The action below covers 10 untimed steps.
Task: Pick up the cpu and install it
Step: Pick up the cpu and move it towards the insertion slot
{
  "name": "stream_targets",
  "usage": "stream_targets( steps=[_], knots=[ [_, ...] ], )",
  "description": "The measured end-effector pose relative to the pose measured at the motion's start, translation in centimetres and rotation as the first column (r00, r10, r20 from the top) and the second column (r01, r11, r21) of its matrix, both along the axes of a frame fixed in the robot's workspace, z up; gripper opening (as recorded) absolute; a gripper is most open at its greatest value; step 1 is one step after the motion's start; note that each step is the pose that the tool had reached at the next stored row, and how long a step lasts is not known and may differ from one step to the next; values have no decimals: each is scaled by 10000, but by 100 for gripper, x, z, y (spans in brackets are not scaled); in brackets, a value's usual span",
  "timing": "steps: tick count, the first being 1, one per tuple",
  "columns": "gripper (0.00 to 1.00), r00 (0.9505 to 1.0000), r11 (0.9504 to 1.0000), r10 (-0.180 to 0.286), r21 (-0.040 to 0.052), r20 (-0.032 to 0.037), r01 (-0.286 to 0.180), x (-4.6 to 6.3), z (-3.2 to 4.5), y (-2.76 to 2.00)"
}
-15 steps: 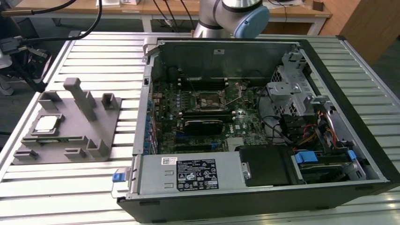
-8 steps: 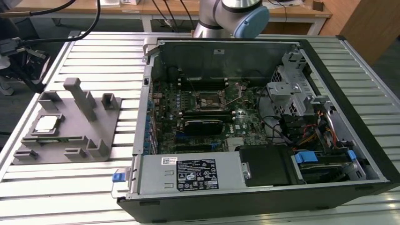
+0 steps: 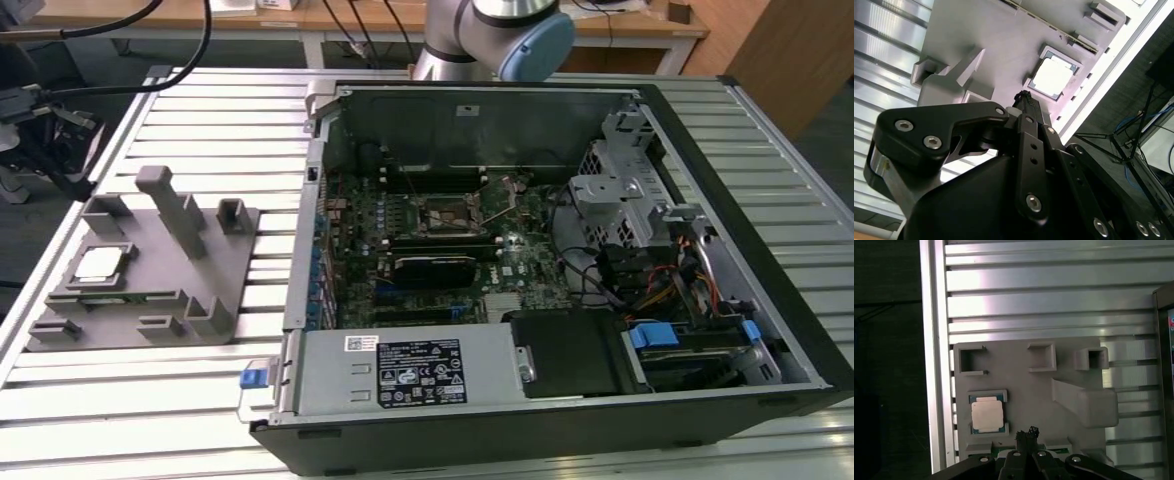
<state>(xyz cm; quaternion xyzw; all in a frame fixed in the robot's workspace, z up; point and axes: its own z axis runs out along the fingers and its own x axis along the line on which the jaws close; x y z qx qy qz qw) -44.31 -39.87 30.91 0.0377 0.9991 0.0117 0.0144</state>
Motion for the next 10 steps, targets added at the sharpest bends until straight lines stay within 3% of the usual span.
stream_targets(
  steps=[10],
  knots=[
    [11, 10000, 10000, 0, 0, 0, 0, -28, -66, 0]
  ],
)
